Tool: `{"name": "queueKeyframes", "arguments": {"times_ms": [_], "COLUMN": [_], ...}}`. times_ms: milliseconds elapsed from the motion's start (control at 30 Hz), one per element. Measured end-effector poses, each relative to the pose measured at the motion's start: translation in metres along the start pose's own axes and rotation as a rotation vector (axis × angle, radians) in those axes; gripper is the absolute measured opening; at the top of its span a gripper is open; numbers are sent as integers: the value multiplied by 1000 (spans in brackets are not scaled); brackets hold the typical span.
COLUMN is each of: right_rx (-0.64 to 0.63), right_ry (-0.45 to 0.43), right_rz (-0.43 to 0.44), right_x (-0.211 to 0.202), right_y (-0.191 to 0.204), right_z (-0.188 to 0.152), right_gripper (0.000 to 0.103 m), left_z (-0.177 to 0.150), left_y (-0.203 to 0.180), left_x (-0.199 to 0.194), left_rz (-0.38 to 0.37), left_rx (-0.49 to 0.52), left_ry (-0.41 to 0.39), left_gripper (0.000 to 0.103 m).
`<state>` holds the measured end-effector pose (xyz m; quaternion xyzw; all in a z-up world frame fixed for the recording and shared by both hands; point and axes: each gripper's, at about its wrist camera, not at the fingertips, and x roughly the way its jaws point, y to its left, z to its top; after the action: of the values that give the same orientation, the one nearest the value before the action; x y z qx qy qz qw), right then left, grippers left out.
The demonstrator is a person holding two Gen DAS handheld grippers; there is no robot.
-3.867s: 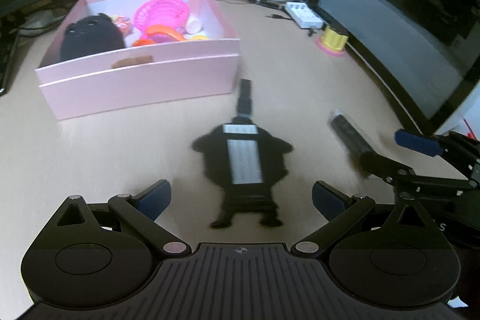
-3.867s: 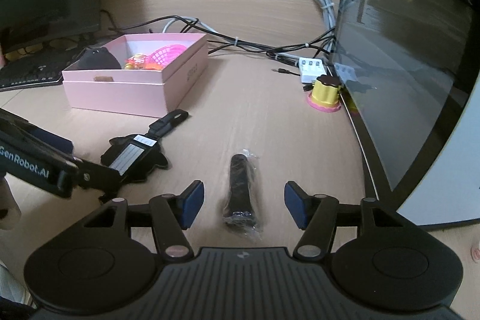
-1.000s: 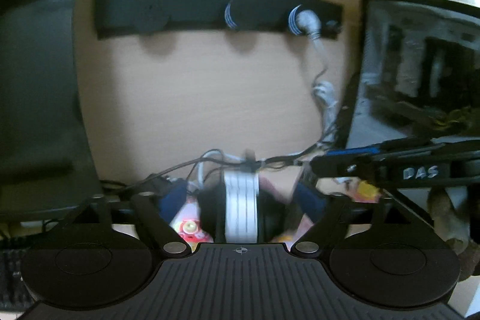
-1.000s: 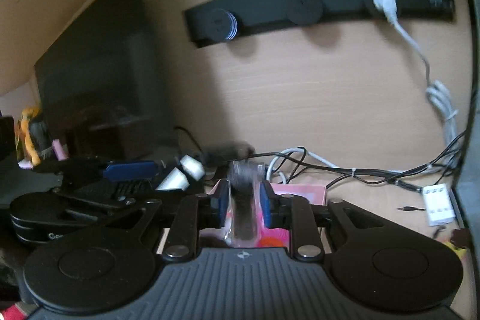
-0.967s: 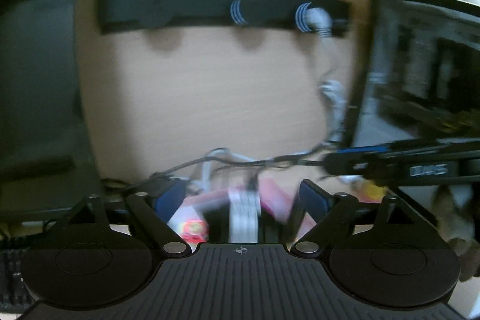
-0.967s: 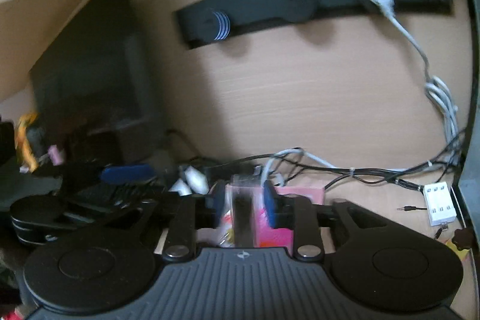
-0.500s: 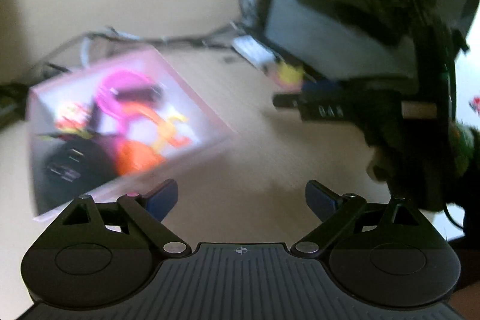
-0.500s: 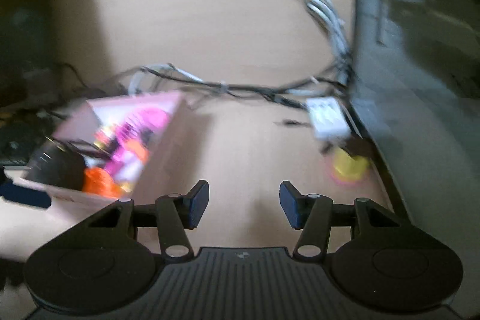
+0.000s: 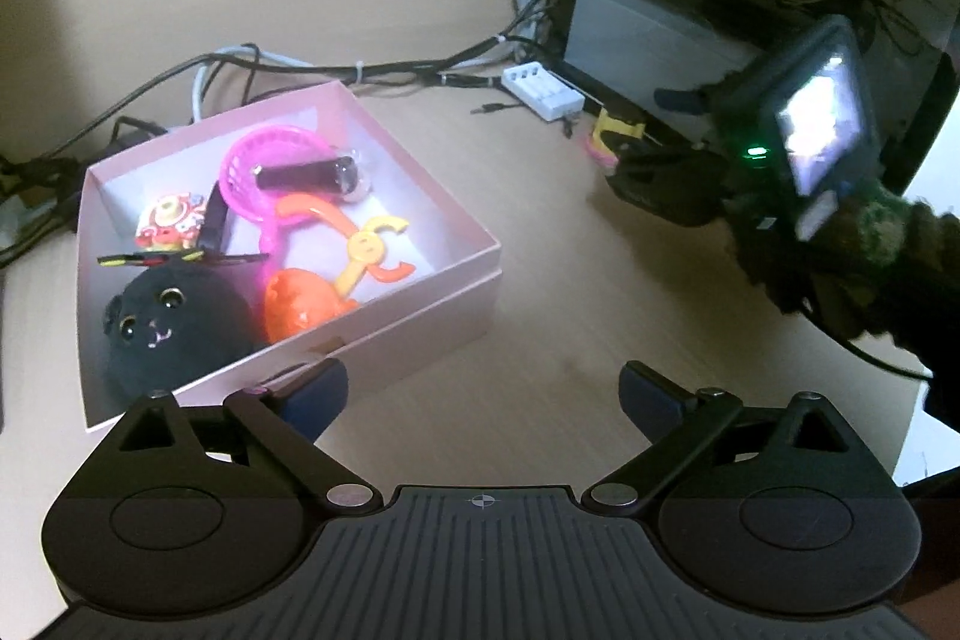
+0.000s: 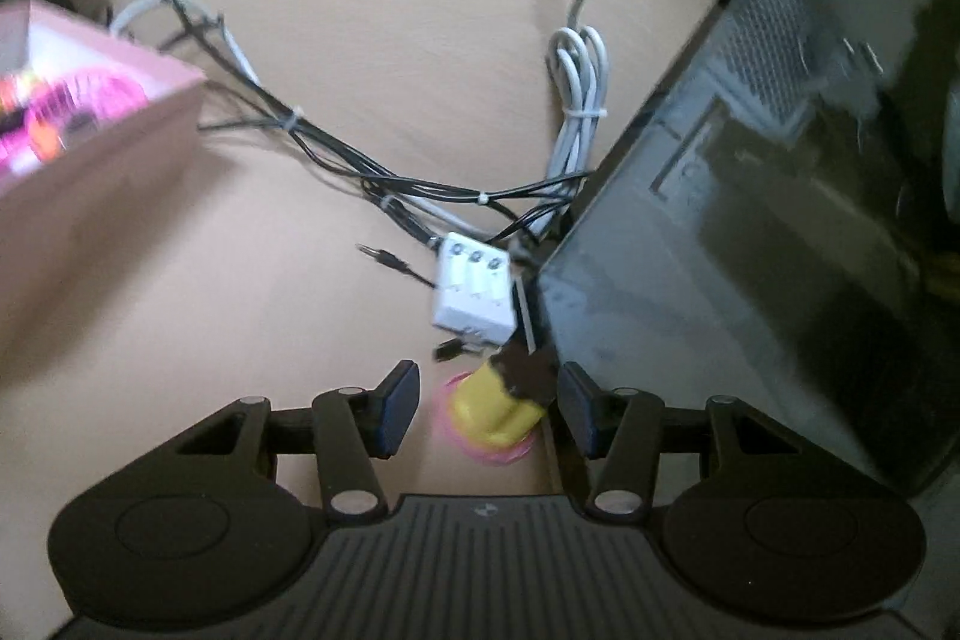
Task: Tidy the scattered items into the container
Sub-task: 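Open both grippers to drop the tag and stick into the pink box, then reach the right gripper to the yellow-and-pink cupcake toy by the monitor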
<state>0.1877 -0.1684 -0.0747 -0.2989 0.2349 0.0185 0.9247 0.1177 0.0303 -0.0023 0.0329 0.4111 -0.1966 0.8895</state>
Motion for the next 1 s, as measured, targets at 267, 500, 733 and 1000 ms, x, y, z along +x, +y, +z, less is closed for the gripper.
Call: {"name": "queueKeyframes", "arguments": {"times_ms": [267,500,733,1000], "right_rx": [-52,110,194,171], "right_ry": [20,34,145,162], "right_rz": [-47,66,123,112], "right_x": [36,55,106,120], "right_y": [2,-2,3,6], "right_z": [12,45,57,58], "right_gripper": [51,42,41,16], "left_z": [-2,-3,-4,-5], "left_y": [1,1,3,6], "left_x": [2,8,8,13], "left_rz": [-15,-31,-61,-54], "left_rx": [2,13,12,-3], "left_ry": [11,41,46,66], "left_gripper": [100,101,101,101]}}
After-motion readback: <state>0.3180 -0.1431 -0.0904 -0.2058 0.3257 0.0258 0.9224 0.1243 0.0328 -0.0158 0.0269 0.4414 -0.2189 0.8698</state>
